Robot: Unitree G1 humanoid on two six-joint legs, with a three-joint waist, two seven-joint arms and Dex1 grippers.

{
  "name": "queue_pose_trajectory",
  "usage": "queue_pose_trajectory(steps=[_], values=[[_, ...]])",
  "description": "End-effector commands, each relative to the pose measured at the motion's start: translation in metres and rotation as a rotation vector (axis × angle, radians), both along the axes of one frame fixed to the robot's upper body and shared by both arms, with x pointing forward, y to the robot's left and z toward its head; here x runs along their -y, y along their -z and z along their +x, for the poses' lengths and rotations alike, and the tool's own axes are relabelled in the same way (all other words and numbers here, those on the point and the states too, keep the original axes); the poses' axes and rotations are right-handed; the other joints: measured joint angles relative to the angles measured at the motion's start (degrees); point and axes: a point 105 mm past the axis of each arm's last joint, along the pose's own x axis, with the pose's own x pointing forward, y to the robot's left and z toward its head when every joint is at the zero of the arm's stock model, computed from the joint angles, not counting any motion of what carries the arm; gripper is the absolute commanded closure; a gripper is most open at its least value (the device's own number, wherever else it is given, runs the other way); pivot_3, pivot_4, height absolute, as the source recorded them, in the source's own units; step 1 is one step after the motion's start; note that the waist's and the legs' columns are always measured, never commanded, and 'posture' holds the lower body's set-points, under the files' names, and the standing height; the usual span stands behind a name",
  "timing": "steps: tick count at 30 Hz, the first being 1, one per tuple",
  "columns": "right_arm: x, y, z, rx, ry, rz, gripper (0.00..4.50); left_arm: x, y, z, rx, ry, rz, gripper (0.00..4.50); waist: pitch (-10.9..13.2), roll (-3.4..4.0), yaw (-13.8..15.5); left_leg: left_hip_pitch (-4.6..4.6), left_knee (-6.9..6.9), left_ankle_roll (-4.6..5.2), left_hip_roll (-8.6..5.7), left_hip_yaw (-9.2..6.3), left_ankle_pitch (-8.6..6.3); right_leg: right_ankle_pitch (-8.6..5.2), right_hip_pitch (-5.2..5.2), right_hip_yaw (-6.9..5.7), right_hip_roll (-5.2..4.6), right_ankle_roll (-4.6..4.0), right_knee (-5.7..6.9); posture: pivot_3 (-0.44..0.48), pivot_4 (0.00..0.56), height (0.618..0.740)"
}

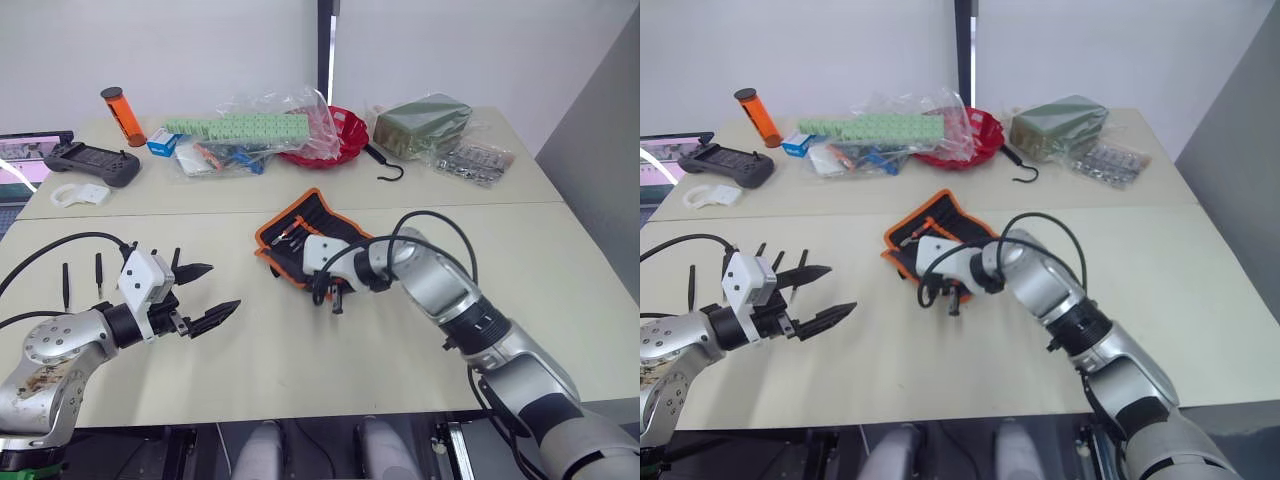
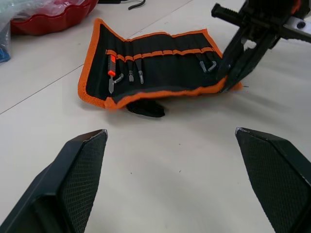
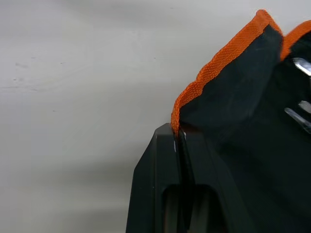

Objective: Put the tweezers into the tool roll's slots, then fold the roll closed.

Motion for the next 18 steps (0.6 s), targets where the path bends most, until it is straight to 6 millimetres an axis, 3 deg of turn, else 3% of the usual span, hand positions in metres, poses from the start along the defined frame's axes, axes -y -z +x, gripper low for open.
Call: queue_pose_trajectory(steps=[1, 10, 13, 18], values=[[-0.009, -0.002, -0.009, 0.015, -0.032, 0.001, 4.46, -0.001, -0.010, 0.003, 0.038, 0.004, -0.003, 0.00, 0.0, 0.00, 0.0, 0.00, 0.01, 0.00, -0.01, 0.00, 0.00, 0.00, 0.00, 0.00, -0.01, 0.00, 0.00, 0.000, 0.150, 0.740], [-0.009, 0.005, -0.011, 0.007, -0.011, -0.013, 4.46, 0.004, -0.014, 0.014, 0.023, 0.026, -0.014, 0.00, 0.0, -0.05, 0.3, 0.00, 0.05, 0.00, -0.03, 0.00, 0.00, 0.00, 0.02, -0.01, -0.02, 0.01, 0.00, 0.000, 0.150, 0.740], [-0.006, -0.001, -0.012, 0.006, -0.009, 0.006, 4.46, 0.003, -0.015, 0.019, 0.048, 0.061, 0.059, 0.00, 0.0, -0.06, 0.3, 0.00, 0.05, 0.00, -0.01, 0.00, 0.00, 0.00, 0.01, -0.01, 0.00, 0.01, 0.00, 0.000, 0.150, 0.740], [0.002, -0.007, -0.017, -0.008, -0.013, 0.006, 4.46, 0.013, -0.010, 0.034, 0.176, 0.289, 0.389, 0.00, 0.1, -0.13, 1.2, -0.01, 0.07, -0.01, -0.04, 0.00, 0.00, 0.00, 0.03, -0.03, -0.01, 0.01, -0.06, 0.000, 0.150, 0.740]])
